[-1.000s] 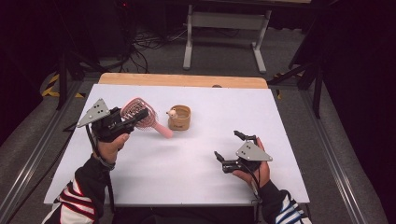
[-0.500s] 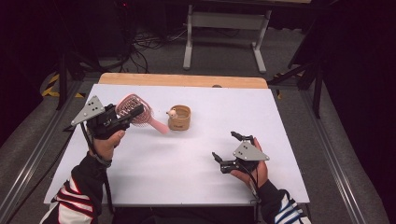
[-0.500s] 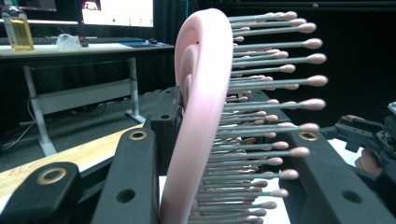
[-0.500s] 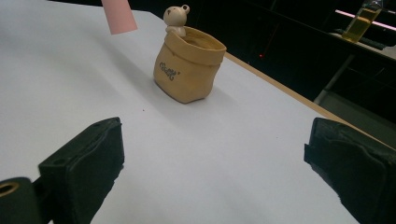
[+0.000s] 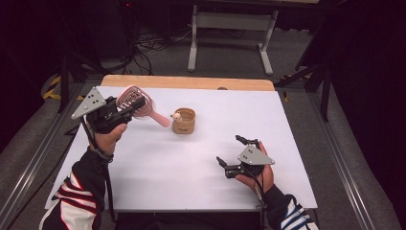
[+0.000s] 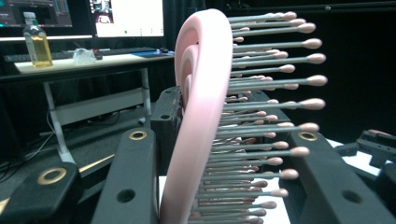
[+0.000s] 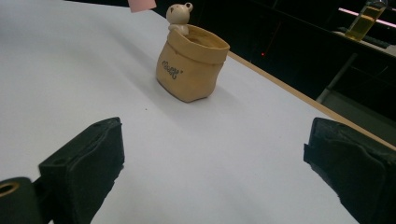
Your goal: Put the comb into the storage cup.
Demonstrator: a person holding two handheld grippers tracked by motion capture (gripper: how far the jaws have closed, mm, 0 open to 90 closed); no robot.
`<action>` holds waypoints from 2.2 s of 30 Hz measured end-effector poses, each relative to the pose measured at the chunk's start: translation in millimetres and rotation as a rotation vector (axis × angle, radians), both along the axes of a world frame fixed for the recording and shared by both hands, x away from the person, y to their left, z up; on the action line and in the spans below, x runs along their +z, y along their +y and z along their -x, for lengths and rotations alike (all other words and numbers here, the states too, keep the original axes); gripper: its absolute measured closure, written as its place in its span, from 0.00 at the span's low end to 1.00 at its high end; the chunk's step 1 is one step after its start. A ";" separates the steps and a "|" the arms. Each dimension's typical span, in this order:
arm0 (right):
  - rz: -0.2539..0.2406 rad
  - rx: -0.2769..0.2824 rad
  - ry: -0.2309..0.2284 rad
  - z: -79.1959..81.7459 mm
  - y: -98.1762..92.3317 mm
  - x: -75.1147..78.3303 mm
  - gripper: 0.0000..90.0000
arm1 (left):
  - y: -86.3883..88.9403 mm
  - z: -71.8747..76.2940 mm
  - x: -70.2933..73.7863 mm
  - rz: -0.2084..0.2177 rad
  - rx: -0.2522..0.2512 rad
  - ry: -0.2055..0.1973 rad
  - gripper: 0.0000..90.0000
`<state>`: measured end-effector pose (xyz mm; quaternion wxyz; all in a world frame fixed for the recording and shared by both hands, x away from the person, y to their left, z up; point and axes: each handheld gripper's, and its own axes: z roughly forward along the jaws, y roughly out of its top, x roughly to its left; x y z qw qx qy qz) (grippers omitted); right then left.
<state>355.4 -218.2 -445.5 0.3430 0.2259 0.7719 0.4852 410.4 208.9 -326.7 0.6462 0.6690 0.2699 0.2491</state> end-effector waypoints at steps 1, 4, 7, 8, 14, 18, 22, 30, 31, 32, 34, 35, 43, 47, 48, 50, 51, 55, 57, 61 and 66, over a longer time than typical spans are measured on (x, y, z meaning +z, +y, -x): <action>0.000 0.000 0.000 0.0 0.0 0.0 0.06 | -0.2 -0.8 1.5 -0.003 0.001 -0.004 0.68; 0.002 0.001 0.003 -0.3 -0.1 -0.1 0.06 | -1.7 -3.5 7.5 -0.015 0.004 -0.012 0.68; 0.005 0.001 0.005 -0.5 0.0 -0.3 0.06 | -4.6 -7.1 15.0 -0.023 0.005 -0.026 0.68; 0.005 0.001 0.004 -0.6 0.0 -0.2 0.06 | -5.2 -8.2 17.3 -0.028 0.005 -0.031 0.68; 0.012 -0.004 0.006 -0.6 0.0 -0.1 0.06 | -11.3 -13.1 27.4 -0.040 0.003 -0.042 0.68; 0.011 -0.005 0.006 -0.6 -0.3 0.0 0.06 | -15.5 -15.9 30.7 -0.043 -0.003 -0.047 0.68; 0.012 -0.004 0.005 -0.5 -0.5 0.2 0.06 | -21.1 -18.7 32.1 -0.045 -0.009 -0.051 0.68; 0.012 -0.001 0.009 -0.4 -0.5 0.1 0.06 | -30.5 -26.5 33.9 -0.040 -0.017 -0.049 0.68; 0.012 0.000 0.009 -0.4 -0.5 0.2 0.06 | -32.4 -27.4 34.4 -0.049 -0.016 -0.049 0.68; 0.011 0.000 0.009 -0.3 -0.7 0.2 0.06 | -34.6 -28.8 34.6 -0.050 -0.020 -0.051 0.68; 0.011 -0.001 0.009 -0.4 -0.9 0.3 0.06 | -37.4 -30.4 34.9 -0.057 -0.024 -0.049 0.68; 0.010 -0.002 0.010 -0.4 -1.1 0.3 0.06 | -38.9 -31.1 34.8 -0.055 -0.027 -0.047 0.68; 0.012 -0.002 0.011 -0.4 -1.5 0.2 0.07 | -52.8 -38.9 33.2 -0.061 -0.039 -0.031 0.68; 0.013 -0.002 0.012 -0.5 -1.5 0.2 0.07 | -59.9 -43.0 33.1 -0.062 -0.044 -0.027 0.68; 0.013 -0.001 0.013 -0.4 -1.5 0.1 0.07 | -61.6 -44.1 32.9 -0.068 -0.048 -0.027 0.68; 0.014 -0.002 0.011 -0.3 -1.3 0.1 0.07 | -65.4 -45.9 32.3 -0.072 -0.054 -0.022 0.68; 0.013 0.000 0.010 -0.2 -1.4 0.2 0.07 | -67.3 -46.7 32.0 -0.072 -0.056 -0.021 0.68; 0.011 -0.002 0.011 -0.6 -2.2 0.3 0.07 | -75.7 -50.6 30.3 -0.082 -0.063 -0.017 0.68; 0.014 0.000 0.012 -0.4 -2.3 0.4 0.07 | -79.7 -51.9 29.4 -0.092 -0.068 -0.013 0.68; 0.014 -0.001 0.010 -0.3 -2.5 0.3 0.07 | -85.4 -53.4 26.7 -0.100 -0.075 -0.005 0.68; 0.015 -0.006 0.013 -0.6 -3.0 0.1 0.07 | -87.7 -54.1 24.3 -0.111 -0.080 0.009 0.68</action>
